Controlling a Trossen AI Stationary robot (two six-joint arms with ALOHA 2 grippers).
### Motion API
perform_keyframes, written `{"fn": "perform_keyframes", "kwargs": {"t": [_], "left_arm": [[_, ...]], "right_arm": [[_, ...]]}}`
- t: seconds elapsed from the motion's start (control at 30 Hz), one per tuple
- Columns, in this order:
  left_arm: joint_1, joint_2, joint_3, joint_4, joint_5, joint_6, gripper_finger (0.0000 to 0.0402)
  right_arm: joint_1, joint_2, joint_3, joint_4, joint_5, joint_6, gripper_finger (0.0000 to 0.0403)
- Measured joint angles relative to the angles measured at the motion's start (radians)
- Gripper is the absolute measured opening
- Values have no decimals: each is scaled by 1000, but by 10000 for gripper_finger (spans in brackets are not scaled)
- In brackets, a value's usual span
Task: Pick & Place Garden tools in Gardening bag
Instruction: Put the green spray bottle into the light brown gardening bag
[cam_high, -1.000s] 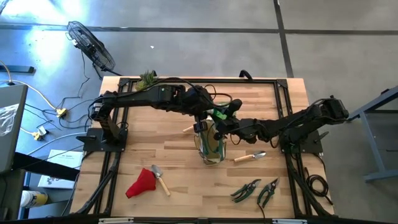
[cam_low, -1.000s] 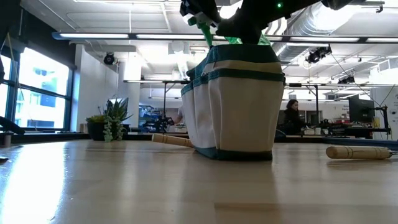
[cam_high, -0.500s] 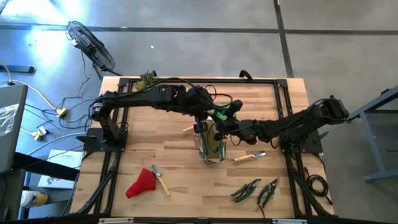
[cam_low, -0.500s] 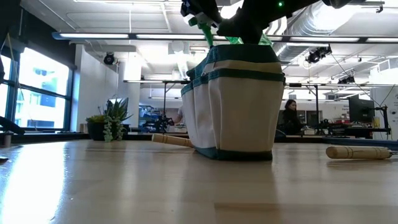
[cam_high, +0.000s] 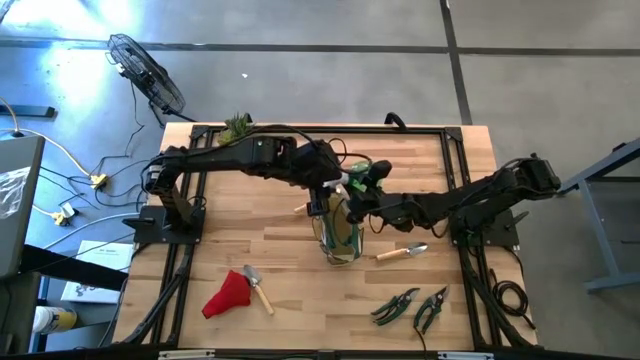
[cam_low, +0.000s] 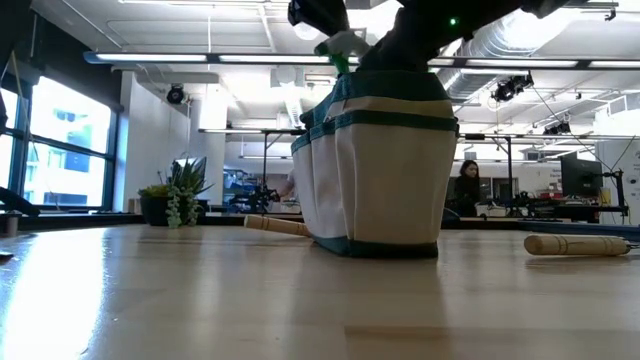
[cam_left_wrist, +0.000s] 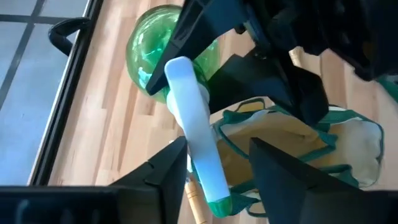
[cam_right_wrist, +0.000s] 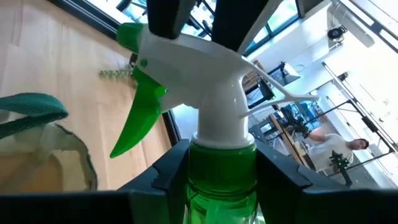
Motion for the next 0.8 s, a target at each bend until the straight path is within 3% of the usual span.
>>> {"fn": "perform_keyframes", "kwargs": {"t": [0.2, 0.47, 0.8], "left_arm": [[0, -1, 0, -13, 0, 2, 193], [0, -40, 2, -66, 1, -15, 195], [0, -58, 1, -386, -5, -100, 196]], "right_arm": [[0, 0, 2, -5, 13, 2, 137], [1, 0, 2, 0, 100, 19, 137], [41, -33, 3, 37, 120, 23, 137]]}}
